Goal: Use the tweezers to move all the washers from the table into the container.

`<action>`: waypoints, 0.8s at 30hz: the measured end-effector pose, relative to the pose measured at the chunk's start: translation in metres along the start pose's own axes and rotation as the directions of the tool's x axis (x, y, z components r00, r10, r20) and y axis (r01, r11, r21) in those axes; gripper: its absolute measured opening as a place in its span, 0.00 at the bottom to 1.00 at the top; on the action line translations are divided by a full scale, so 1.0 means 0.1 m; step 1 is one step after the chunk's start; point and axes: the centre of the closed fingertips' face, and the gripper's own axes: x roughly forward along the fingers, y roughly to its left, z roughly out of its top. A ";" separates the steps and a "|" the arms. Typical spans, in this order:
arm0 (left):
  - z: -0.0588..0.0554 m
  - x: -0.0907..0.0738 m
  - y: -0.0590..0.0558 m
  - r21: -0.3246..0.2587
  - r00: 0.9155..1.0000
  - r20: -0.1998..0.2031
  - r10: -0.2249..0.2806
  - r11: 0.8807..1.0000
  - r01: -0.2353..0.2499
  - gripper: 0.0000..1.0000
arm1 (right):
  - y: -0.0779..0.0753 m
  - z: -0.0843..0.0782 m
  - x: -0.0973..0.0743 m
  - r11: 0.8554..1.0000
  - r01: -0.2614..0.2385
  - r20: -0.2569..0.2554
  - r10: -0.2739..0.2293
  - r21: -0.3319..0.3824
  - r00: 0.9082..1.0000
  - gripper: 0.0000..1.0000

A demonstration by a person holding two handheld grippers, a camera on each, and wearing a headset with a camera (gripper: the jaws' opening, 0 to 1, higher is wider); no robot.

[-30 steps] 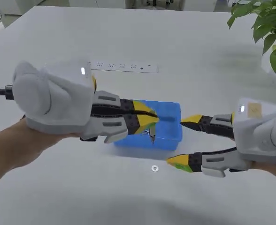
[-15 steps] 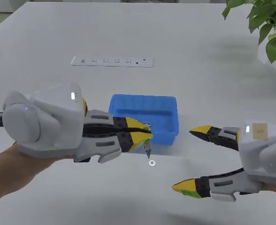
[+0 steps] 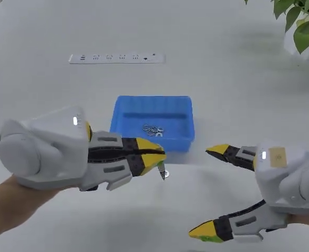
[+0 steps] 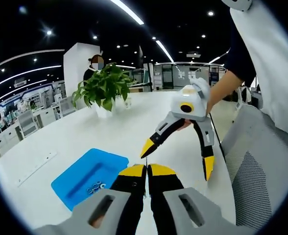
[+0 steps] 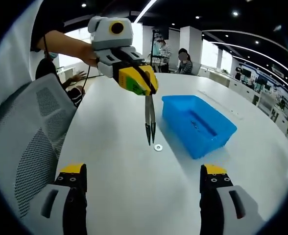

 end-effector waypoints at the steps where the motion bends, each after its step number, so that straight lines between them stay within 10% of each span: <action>1: 0.00 0.00 0.01 0.002 1.000 0.002 0.000 1.000 0.000 0.05 | 0.01 -0.01 0.00 1.000 -0.003 -0.003 0.003 0.000 1.000 0.99; 24: -0.03 0.13 0.06 0.002 0.999 -0.020 -0.025 1.000 0.025 0.05 | 0.10 0.01 0.09 0.998 -0.027 0.018 0.027 0.050 0.999 0.99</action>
